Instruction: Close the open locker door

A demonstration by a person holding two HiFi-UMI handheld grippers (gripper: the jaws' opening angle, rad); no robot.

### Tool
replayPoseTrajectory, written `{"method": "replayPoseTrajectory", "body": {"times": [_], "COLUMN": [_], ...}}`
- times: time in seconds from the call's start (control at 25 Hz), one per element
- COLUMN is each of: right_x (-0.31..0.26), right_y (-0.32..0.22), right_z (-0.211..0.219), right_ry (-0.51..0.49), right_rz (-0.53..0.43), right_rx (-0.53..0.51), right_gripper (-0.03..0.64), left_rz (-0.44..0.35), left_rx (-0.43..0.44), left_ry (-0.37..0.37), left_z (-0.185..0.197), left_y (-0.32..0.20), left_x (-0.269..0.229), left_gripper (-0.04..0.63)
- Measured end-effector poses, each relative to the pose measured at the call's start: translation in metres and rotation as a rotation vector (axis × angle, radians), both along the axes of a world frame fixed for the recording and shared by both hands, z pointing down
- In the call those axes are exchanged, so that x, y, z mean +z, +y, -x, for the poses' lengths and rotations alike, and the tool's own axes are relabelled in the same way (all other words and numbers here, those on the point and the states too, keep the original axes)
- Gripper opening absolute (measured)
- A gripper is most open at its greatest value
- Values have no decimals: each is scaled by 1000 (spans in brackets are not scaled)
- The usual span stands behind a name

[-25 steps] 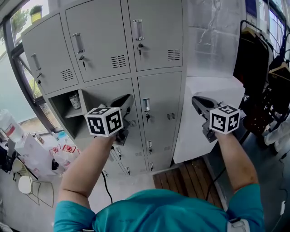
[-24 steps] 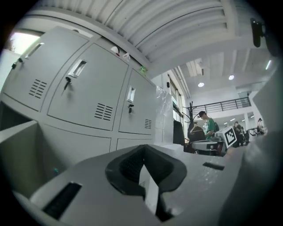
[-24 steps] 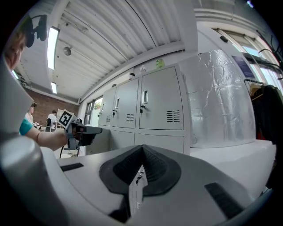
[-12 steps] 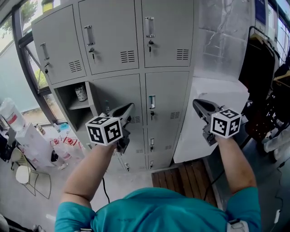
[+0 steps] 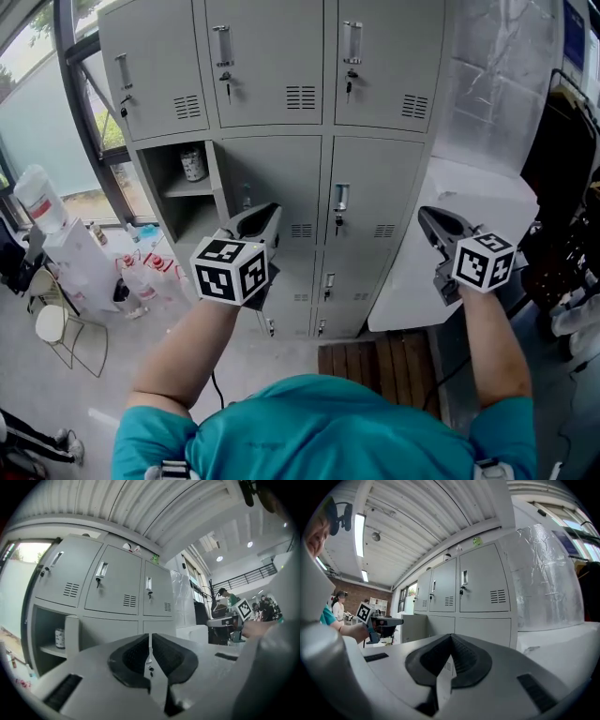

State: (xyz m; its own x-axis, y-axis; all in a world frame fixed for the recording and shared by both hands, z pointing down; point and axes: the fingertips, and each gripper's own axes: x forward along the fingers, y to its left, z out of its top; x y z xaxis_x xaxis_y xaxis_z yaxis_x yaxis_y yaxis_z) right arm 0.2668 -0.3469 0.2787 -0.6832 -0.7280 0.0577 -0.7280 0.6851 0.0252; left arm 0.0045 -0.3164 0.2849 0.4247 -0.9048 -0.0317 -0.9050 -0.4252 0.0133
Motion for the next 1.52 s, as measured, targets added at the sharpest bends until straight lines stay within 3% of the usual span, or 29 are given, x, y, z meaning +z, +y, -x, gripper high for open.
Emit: {"method": "replayPoseTrajectory", "body": {"times": [0.24,0.4,0.72,0.88,1.12,1.36,1.52], "right_x": [11,19,26,28,33,43,48], "right_y": [-2,-5,-9,-9,-16,-16,-14], "right_z": [26,41,60,69,88,125,156], "right_ry": [6,14,25,27,24,4,-14], "right_rz": [14,29,44,47,62,86,100], "right_rx": [-57,-89,-116,-126,-130,-133,-134], "right_gripper": [-11,-11,-11,-11,-11,-11,-11], "left_rz": [21,43,73,75,41,-88,-117], "left_rx": [-190,-276,-369,-384,-376,-542,-595], "left_ry": [-76,-88,-138,-121,-149,-231,-246], "left_z": [50,75,106,120,140,202,239], "left_y": [-7,-10,-21,-22,-10,18,14], "left_x": [24,39,59,64,62,50,48], "left_gripper": [5,5,5,5,5,14,49]}}
